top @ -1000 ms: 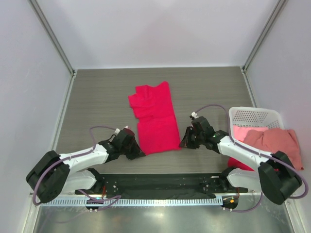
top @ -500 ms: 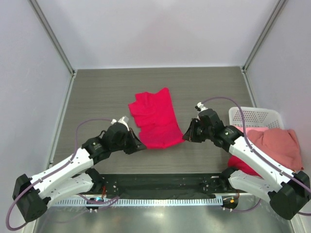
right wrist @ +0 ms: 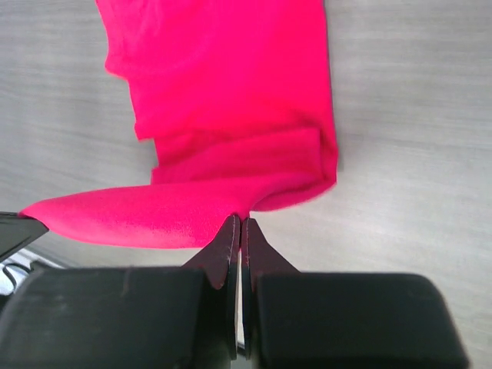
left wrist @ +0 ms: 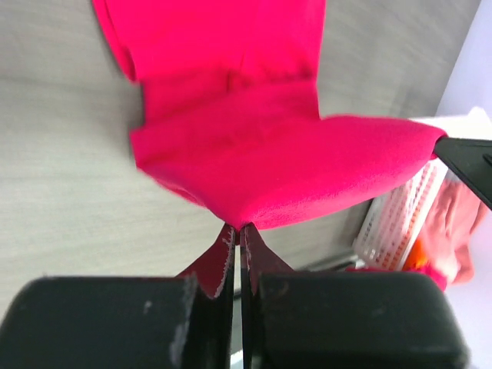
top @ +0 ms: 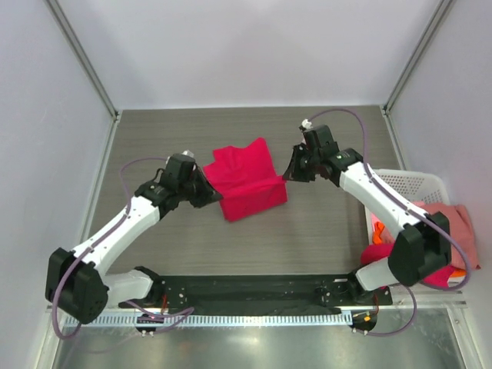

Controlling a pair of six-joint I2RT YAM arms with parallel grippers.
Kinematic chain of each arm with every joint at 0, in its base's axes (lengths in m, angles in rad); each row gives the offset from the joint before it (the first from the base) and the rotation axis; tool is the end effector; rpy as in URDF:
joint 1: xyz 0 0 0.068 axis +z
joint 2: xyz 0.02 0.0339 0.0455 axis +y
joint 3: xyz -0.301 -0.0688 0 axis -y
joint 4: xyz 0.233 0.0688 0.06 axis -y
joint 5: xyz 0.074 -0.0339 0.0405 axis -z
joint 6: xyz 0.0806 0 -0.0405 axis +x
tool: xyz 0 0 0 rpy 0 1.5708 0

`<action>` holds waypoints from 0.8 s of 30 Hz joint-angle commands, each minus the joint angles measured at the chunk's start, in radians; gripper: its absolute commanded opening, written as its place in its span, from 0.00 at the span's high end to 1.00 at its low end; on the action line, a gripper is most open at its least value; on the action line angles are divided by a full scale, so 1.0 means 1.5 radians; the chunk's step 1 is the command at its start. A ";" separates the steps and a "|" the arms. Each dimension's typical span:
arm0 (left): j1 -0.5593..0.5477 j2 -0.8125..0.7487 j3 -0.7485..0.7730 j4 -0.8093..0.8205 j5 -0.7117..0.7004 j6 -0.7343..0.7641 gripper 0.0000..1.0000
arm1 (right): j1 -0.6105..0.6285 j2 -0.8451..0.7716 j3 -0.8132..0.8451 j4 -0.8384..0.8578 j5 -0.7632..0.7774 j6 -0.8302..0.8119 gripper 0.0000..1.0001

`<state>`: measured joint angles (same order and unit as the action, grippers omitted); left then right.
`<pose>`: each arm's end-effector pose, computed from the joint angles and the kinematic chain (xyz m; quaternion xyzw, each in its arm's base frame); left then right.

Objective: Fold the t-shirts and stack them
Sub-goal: Fold the tshirt

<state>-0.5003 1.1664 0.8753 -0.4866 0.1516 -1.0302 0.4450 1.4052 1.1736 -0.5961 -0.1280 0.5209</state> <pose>0.2148 -0.1313 0.2730 -0.2126 0.8953 -0.3172 0.2294 0.2800 0.1449 0.3019 0.0121 0.9301 0.2210 0.2932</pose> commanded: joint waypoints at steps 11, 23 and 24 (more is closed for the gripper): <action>0.155 0.267 0.200 0.058 0.064 0.070 1.00 | -0.073 0.333 0.328 0.049 -0.081 -0.041 0.99; 0.217 0.661 0.546 0.102 0.100 0.059 0.24 | -0.106 0.619 0.586 0.249 -0.081 0.061 0.00; 0.217 0.650 0.536 0.106 0.094 0.062 0.19 | -0.104 0.616 0.580 0.249 -0.097 0.051 0.00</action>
<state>-0.1799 2.1700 1.6505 -0.3202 0.2703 -0.9546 0.2859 2.3562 2.0151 -0.3500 -0.2646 0.5644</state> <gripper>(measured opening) 0.754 0.986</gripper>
